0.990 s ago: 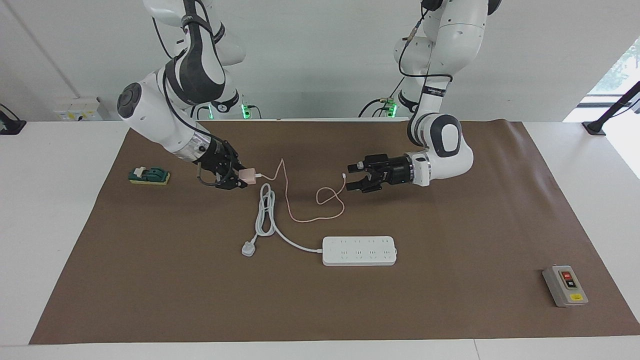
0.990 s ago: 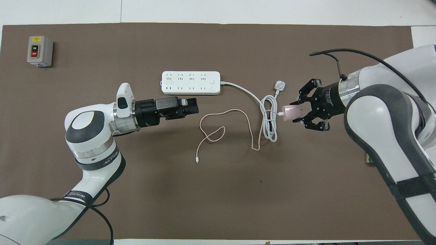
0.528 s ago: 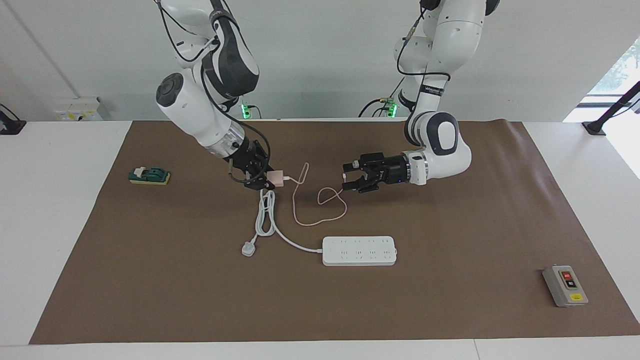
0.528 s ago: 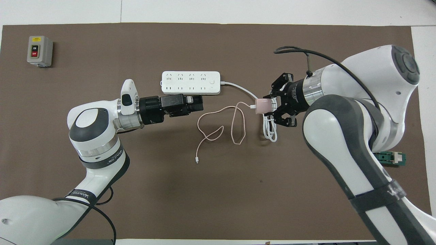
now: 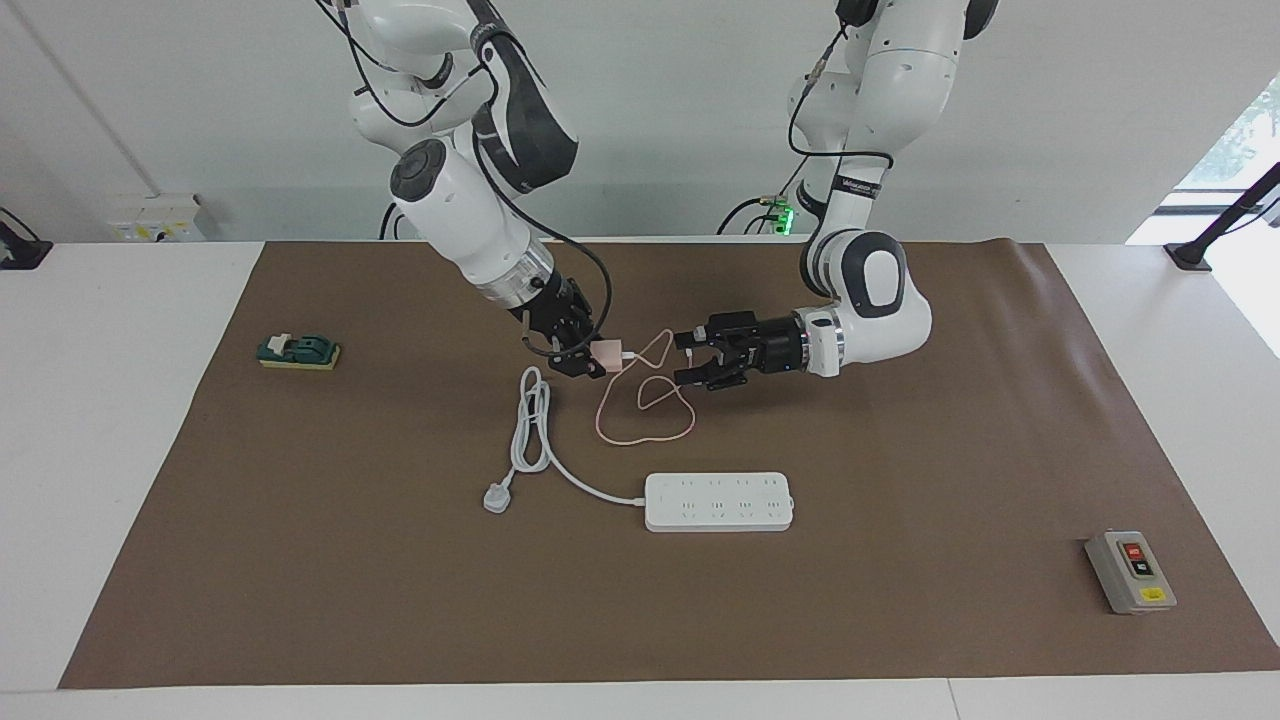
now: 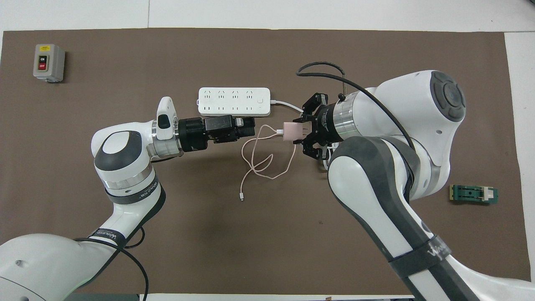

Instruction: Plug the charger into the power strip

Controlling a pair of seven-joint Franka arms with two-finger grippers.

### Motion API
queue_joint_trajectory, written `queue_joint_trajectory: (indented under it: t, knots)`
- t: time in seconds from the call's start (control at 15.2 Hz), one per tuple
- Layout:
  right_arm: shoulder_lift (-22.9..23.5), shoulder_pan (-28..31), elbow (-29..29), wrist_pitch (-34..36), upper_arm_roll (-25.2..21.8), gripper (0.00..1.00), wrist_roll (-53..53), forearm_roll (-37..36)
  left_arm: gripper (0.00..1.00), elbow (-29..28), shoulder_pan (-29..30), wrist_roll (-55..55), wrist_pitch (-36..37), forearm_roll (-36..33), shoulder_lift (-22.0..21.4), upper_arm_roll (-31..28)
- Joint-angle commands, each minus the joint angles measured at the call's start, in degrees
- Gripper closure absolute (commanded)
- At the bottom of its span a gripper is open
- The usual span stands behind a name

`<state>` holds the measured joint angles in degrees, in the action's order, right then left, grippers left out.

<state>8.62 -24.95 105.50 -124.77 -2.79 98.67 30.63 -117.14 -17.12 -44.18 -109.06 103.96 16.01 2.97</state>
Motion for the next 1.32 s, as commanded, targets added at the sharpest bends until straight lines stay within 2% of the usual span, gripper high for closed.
queue_joint_trajectory:
  t: [0.0, 0.13, 0.33, 1.25]
  knots:
    - [1.05, -2.28, -1.96, -2.14, -0.2, 1.0, 3.36, 2.5, 0.02, 1.83, -1.95, -0.73, -2.03, 1.6, 1.47, -0.6]
    - [1.66, -2.82, -2.31, -2.59, -0.2, 1.0, 3.81, 2.33, 0.01, 1.83, -2.04, -2.3, -1.95, 1.69, 1.65, -0.6]
    - [3.51, -4.4, -3.63, -2.68, -0.2, 1.0, 4.42, 2.24, 0.01, 3.58, -2.3, -6.27, -1.6, 3.18, 4.99, -0.34]
    - [4.65, -3.96, -4.51, -2.68, -0.2, 1.0, 4.6, 1.71, 0.03, 0.51, -1.6, -4.16, -0.01, 3.01, 0.95, -0.51]
